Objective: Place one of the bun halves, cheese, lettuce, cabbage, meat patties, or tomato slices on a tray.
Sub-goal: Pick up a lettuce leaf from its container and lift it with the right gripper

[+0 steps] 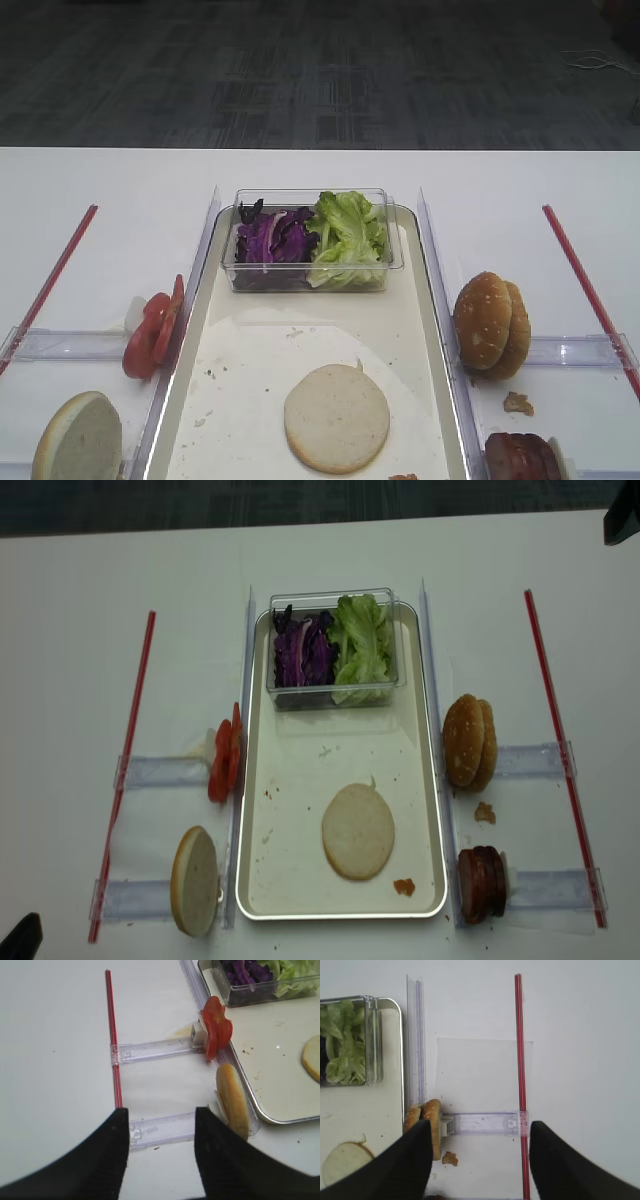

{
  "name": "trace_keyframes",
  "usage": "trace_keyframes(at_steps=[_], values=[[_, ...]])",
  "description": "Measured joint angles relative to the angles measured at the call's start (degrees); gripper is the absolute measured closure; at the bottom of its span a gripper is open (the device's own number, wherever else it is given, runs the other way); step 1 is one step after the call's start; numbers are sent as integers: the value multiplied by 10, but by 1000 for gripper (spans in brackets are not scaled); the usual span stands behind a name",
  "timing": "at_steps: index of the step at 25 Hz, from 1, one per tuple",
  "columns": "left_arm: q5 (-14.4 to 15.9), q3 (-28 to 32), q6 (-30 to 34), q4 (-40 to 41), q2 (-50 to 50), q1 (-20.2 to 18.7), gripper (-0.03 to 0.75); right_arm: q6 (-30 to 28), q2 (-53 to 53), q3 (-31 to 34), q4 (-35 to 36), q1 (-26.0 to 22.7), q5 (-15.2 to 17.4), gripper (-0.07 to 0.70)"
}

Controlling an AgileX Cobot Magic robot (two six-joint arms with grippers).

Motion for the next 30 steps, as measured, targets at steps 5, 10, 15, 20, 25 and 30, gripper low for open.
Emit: trace_keyframes(at_steps=[5,10,15,20,25,30], values=[[0,0,0,0,0,0,420,-1,48,-30,0,0,-1,183],[0,0,0,0,0,0,419,-1,88,-58,-6,0,-2,183],[0,0,0,0,0,0,419,-1,128,-92,-13,0,-3,183],[0,0,0,0,0,0,419,-1,169,-132,-14,0,-3,183],[0,0,0,0,0,0,420,-1,199,-159,-14,0,-4,183],[0,0,0,0,0,0,419,-1,215,-177,-19,0,-4,183]])
